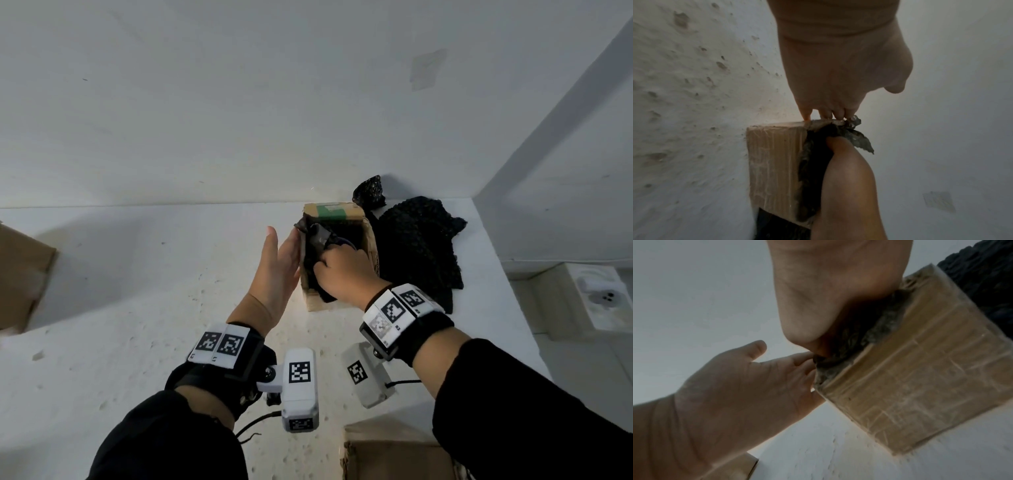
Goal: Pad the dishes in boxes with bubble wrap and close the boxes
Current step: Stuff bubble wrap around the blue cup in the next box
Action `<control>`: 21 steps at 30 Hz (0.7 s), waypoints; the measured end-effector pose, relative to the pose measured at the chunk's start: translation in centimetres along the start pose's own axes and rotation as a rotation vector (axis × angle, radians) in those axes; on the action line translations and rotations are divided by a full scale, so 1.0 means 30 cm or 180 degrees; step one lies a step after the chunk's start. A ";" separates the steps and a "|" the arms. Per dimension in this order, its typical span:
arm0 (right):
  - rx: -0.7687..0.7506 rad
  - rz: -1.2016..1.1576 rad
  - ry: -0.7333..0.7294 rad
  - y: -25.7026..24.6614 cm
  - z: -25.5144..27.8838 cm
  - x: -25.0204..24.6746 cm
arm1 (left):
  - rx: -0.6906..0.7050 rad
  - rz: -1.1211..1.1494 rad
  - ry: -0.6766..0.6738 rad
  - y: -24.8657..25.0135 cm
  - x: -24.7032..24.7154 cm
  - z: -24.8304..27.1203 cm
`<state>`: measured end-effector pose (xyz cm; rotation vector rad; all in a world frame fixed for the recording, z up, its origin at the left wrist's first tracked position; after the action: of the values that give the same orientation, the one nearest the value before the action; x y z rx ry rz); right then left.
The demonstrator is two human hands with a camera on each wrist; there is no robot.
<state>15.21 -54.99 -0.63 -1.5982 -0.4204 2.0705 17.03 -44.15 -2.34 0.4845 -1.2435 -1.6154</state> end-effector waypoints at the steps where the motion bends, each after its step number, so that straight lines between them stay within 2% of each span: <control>1: -0.0103 0.0295 -0.0137 -0.007 0.004 -0.002 | -0.0008 -0.0090 0.0117 -0.003 0.000 0.000; 3: -0.0254 0.0717 -0.0357 -0.016 0.010 -0.007 | -0.0028 -0.0208 0.0208 -0.008 0.004 0.001; 5: -0.0380 0.0835 -0.0432 -0.023 0.009 -0.018 | -0.0032 -0.0221 0.0206 -0.011 0.010 0.001; 9: -0.0271 -0.0023 -0.0501 0.022 0.004 -0.037 | 0.0019 -0.0277 0.0243 -0.002 0.019 0.006; 11: -0.0134 -0.0209 -0.0527 0.045 0.012 -0.029 | -0.0005 -0.0275 0.0199 -0.001 0.027 0.005; 13: -0.0029 -0.0067 -0.0613 0.045 0.010 -0.015 | -0.0007 -0.0212 0.0156 -0.003 0.025 0.001; 17: -0.0052 0.0643 -0.0948 -0.001 0.007 -0.009 | 0.0041 0.0123 -0.0427 -0.013 0.033 -0.008; 21: 0.0264 0.0981 -0.1359 -0.044 0.006 -0.018 | -0.0008 0.0252 -0.0323 -0.020 0.023 -0.014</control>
<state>15.40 -54.19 0.52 -1.2277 -0.2343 2.6374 16.77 -44.96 -2.86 0.3508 -1.3195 -1.5908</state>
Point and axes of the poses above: each hand's wrist, its own z-axis away from the middle knuckle, its own x-axis out of the palm, y = z × x, the point moved 4 cm from there along -z, towards the middle knuckle, and after that the axes turned 7 degrees about -z, right-handed, at the moved point
